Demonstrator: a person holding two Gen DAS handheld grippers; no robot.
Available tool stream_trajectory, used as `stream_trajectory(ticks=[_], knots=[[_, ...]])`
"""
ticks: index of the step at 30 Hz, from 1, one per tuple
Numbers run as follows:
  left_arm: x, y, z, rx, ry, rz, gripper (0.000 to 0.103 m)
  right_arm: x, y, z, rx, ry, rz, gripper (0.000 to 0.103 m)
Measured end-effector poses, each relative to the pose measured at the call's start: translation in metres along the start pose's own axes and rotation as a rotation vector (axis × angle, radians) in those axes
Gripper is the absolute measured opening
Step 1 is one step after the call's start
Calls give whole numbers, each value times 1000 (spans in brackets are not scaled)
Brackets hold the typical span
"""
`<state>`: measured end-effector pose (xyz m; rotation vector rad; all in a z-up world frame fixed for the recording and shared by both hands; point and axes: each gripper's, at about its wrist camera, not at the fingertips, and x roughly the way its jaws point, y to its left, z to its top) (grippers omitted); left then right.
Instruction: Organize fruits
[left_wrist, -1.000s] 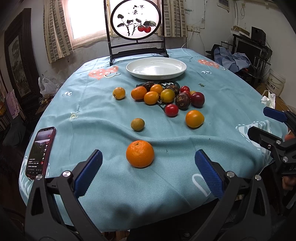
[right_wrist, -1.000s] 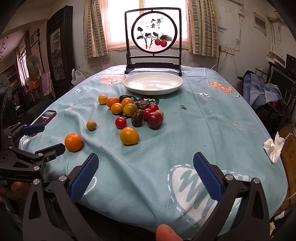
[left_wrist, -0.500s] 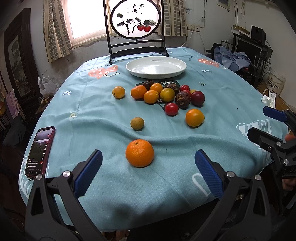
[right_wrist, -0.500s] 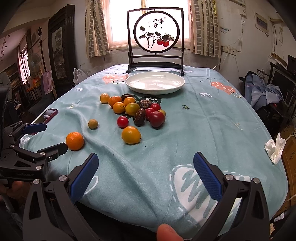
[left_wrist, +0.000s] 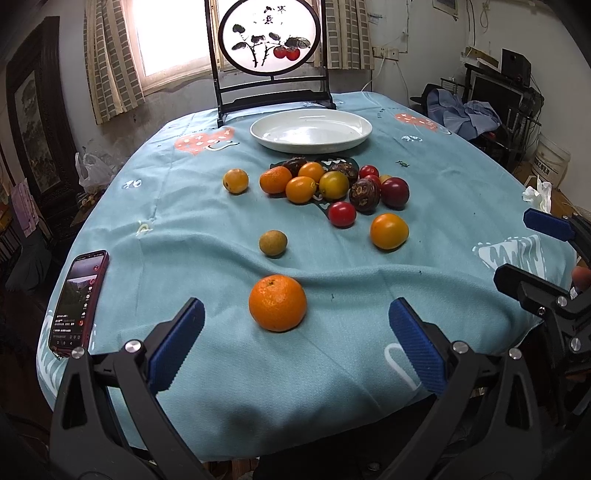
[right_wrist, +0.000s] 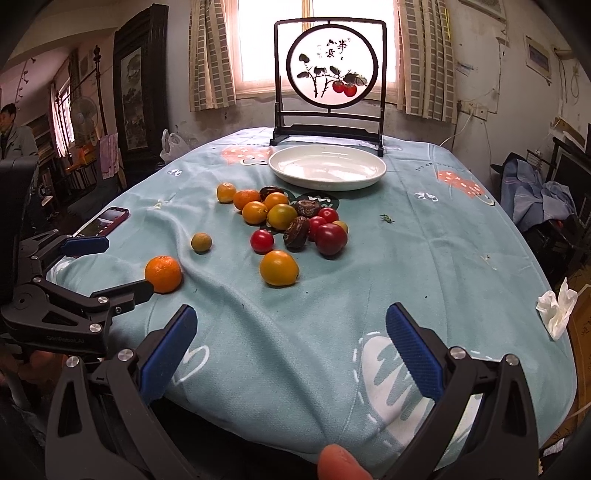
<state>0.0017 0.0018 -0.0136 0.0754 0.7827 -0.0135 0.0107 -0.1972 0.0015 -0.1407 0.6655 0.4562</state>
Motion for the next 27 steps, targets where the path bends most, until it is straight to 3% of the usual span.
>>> stream_trajectory(ticks=[13,17,24,27], knots=[[7,1,-1,-4,24,-7,101,5,-7,-2,55,-8,9,102],[12,3,-1,-8,40,-8,101,15,-14,-1,114,20,61,102],[28,25,0,-35,54,0,101,42,-7,10,87,25,116,102],[33,36,-1,-47,54,-12,101,65,1,20,43,34,106,93]])
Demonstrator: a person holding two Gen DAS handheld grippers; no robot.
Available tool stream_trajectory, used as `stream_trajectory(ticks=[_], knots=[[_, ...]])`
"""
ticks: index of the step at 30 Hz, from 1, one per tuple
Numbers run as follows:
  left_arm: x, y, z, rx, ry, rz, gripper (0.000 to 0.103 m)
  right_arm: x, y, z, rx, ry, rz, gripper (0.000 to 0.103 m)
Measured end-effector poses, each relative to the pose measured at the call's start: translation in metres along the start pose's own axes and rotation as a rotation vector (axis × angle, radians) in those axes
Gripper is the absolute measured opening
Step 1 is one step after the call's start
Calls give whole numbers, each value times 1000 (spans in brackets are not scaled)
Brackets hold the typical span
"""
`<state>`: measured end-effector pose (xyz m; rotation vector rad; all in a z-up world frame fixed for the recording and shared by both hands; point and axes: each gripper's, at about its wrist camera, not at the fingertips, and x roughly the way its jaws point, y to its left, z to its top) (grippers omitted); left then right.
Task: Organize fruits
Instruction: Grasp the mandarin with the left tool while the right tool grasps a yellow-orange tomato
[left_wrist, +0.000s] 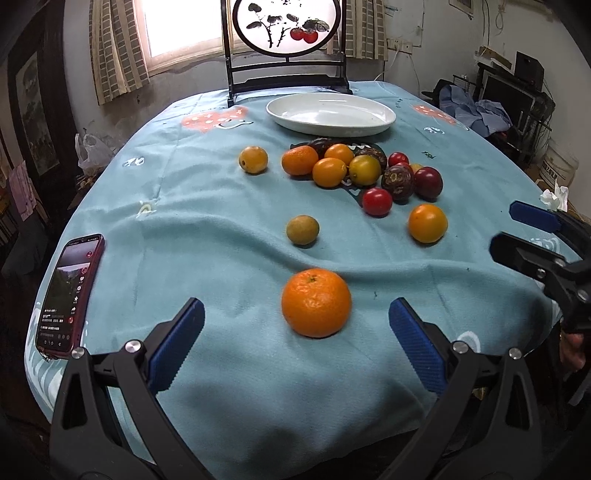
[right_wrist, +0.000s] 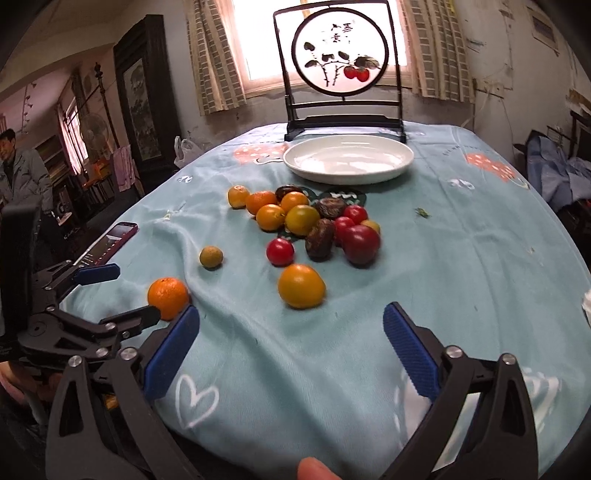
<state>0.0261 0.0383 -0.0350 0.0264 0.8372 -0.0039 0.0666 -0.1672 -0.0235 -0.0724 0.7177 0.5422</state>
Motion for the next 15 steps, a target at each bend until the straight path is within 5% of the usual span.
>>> stream_trajectory(ticks=[2,10,15], knots=[[2,5,0,-1,-4,-16,101,23,1,4,-17,53,-9,81],[3,14,2,54,-50,-79,99,69,-1,8,-3,182,20,64],[10,9,3,95,-53,-133,86,69,-9,8,21,177,27,46]])
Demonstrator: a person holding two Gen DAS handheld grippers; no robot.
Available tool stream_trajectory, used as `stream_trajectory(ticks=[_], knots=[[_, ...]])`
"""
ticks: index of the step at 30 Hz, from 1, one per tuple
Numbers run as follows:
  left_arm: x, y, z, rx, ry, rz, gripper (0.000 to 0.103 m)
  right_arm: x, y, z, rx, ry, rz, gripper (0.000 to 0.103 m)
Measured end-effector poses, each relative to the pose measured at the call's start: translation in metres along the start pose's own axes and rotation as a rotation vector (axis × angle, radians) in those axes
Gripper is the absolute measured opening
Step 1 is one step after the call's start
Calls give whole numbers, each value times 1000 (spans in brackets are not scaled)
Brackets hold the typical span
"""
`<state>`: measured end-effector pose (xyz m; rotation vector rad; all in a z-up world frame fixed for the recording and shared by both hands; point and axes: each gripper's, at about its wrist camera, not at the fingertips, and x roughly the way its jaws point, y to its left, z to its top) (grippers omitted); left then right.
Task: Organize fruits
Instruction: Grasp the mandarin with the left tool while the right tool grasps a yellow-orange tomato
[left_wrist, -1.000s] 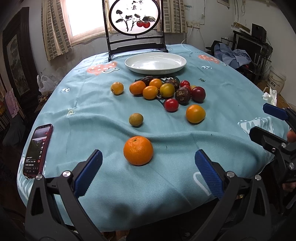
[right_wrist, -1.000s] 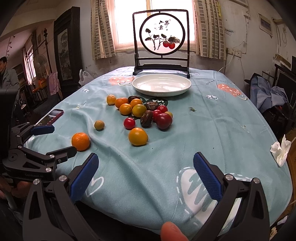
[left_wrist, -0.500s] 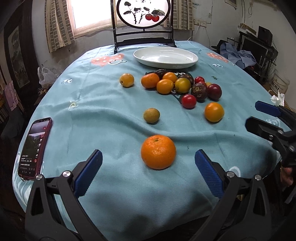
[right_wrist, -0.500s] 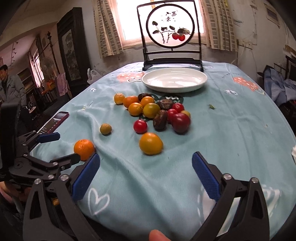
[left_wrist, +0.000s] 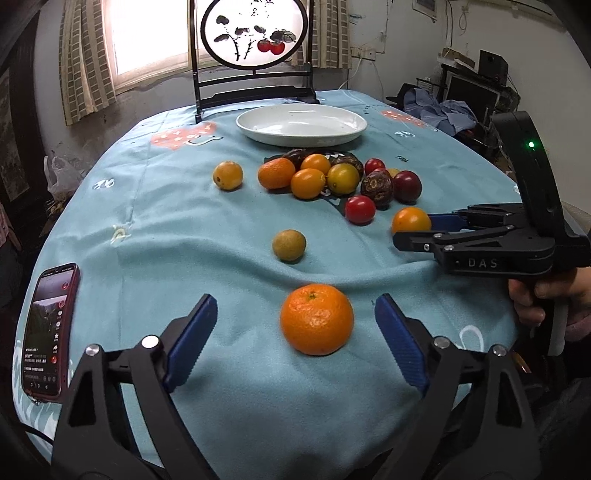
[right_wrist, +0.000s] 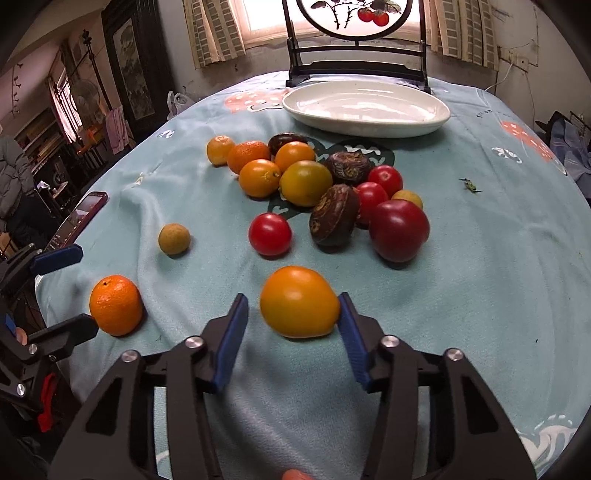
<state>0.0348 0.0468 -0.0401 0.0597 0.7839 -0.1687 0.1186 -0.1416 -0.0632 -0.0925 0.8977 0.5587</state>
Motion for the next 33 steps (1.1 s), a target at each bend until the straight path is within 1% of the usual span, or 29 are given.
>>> stream_trajectory(ticks=[4,6,7,8,9,10,12,16,21,24,27,30,33], knots=[[11,-4,-2,22,26,-13,78,1,-7,1,30,-4,23,43],[16,-3,-3,11,43,-27,69,0,-9,0,40,-7,31,42],[19,-2,-3,5,49,-37,66,-1,-10,-1,44,-8,36,42],[20,-2,-4,1,57,-45,58,-1,-10,-1,47,-8,40,42],[23,-1,-4,-2,65,-54,55,-1,-10,-1,52,-8,44,42],[24,-1,-4,-5,70,-68,55,-2,-10,-1,54,-7,45,42],[25,-2,-4,-4,71,-89,47,-2,-11,-1,52,-7,48,42],[25,-3,-2,14,77,-104,47,-2,-12,0,57,-3,59,42],[23,5,7,-21,75,-165,46,-7,-17,5,67,-7,86,42],[22,9,25,-34,45,-194,46,-18,-26,19,86,-44,119,42],[29,11,55,-33,15,-195,46,-25,-39,47,105,-105,118,42],[46,13,100,-34,-19,-184,47,-19,-58,85,122,-151,82,42],[80,17,151,-39,-28,-177,47,7,-83,132,130,-158,36,42]])
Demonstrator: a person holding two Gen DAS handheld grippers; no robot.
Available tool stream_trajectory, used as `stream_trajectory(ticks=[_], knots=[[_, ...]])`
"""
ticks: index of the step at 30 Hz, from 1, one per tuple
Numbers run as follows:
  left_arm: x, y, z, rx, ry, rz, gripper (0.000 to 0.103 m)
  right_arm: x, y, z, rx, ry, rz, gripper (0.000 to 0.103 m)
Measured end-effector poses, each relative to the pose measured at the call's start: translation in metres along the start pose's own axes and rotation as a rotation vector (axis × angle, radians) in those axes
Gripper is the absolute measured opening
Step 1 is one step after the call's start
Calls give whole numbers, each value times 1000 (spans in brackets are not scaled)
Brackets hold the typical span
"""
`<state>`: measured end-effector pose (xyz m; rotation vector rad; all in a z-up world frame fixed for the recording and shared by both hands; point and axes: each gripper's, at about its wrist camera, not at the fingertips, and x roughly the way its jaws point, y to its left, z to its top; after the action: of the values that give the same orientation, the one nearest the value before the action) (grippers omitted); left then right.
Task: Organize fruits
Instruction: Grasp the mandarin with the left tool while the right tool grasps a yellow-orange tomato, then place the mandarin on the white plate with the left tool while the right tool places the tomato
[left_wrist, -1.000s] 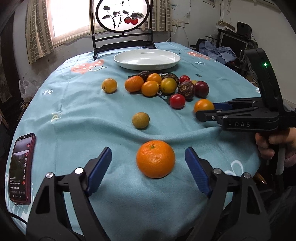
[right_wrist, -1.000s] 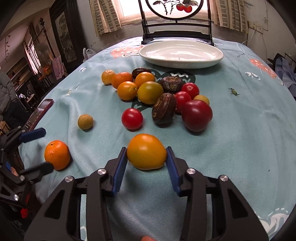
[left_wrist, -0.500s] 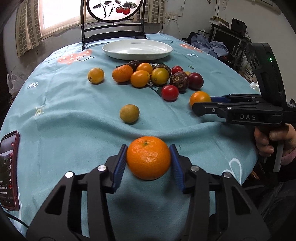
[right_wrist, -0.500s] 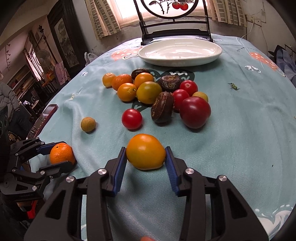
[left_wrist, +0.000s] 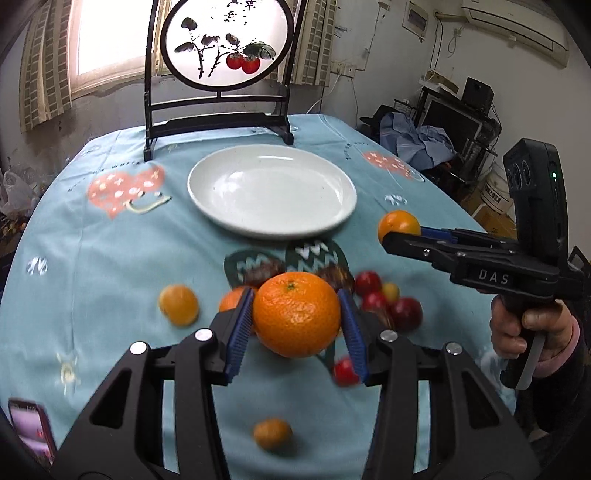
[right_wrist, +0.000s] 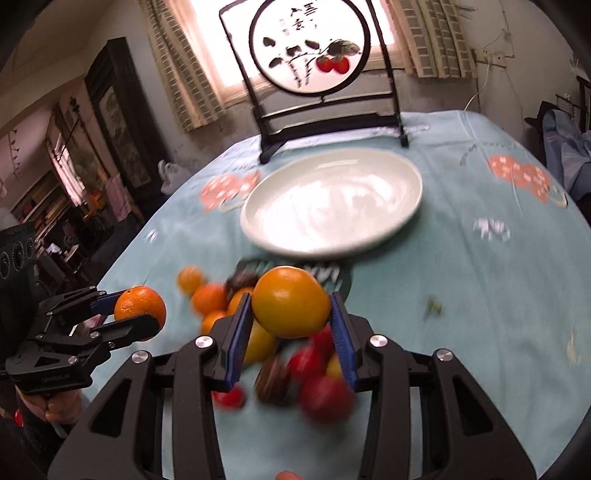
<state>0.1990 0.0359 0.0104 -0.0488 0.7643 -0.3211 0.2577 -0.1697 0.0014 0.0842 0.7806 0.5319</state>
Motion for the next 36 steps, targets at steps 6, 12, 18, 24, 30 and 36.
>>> stream_trajectory(ticks=[6,12,18,24,30,36], knots=[[89,25,75,-34,83,59,47,73,-29,50,-4,86,-90,42],[154,44,92,-44,214,107,47,117,-37,57,-24,173,-111,42],[166,46,90,-27,220,145,63,123,-38,59,-35,188,-109,42],[111,38,95,-10,86,196,93,63,-25,54,-54,75,-101,58],[37,32,55,-51,1,210,100,-10,-5,7,-77,-34,-78,65],[-10,25,-16,-76,-14,210,100,-31,0,-62,-53,29,-67,65]])
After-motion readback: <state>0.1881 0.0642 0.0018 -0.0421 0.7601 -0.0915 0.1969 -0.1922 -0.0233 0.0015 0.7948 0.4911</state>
